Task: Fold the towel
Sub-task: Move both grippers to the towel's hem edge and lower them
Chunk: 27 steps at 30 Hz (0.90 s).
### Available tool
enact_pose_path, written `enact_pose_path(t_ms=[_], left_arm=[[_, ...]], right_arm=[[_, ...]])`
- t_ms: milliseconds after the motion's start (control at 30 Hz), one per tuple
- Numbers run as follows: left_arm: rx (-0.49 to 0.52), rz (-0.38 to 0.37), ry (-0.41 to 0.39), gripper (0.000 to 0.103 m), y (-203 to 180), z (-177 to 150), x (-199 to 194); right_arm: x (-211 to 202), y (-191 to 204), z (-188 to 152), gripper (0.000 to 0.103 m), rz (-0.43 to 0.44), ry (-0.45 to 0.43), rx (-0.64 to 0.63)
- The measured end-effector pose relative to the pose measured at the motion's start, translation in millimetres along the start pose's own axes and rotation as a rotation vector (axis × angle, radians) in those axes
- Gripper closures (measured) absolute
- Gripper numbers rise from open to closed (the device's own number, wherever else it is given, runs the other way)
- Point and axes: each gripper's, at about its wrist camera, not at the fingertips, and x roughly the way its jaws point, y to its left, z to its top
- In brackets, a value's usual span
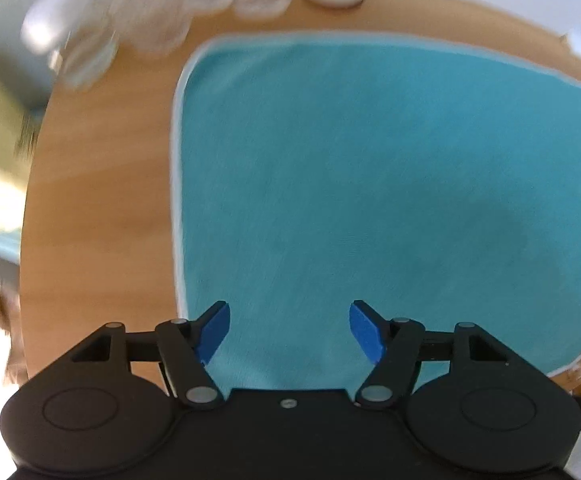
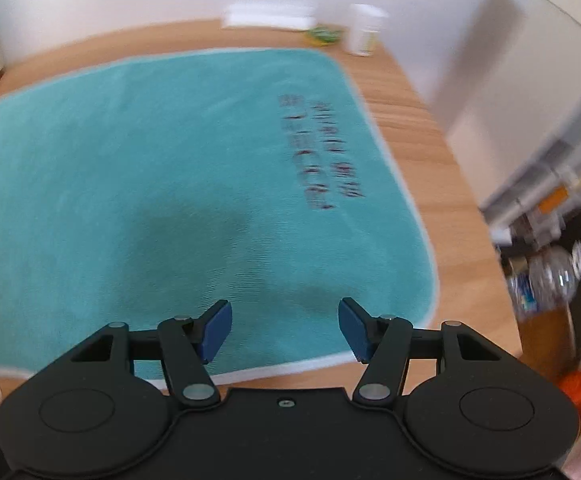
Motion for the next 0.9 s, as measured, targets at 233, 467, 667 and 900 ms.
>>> enact_pose_path(t_ms=[233, 467, 667, 900], left_arm=[[0.235, 0.004, -0.173, 0.031, -52.7, 55.8, -37.9], [0.54, -0.068, -0.277, 0.03, -154.8, 99.5, -52.4], [0.76, -0.14, -0.285, 0.031, -253.9, 137.8, -33.7], [0.924, -0.209, -0.283, 0.031, -376.4, 181.9, 5.0]], right_arm=[[-18.6, -28.1, -0.2, 0.039, -0.154, -0.013, 0.399], [-37.5, -37.4, -3.2, 0.038, -0.263, -0.091, 0.659], [-19.7, -46.5, -3.9, 0.038, -0.295, -0.089, 0.889], [3.0, -47.9, 10.0, 0.038, -0.339, -0.08, 0.897]])
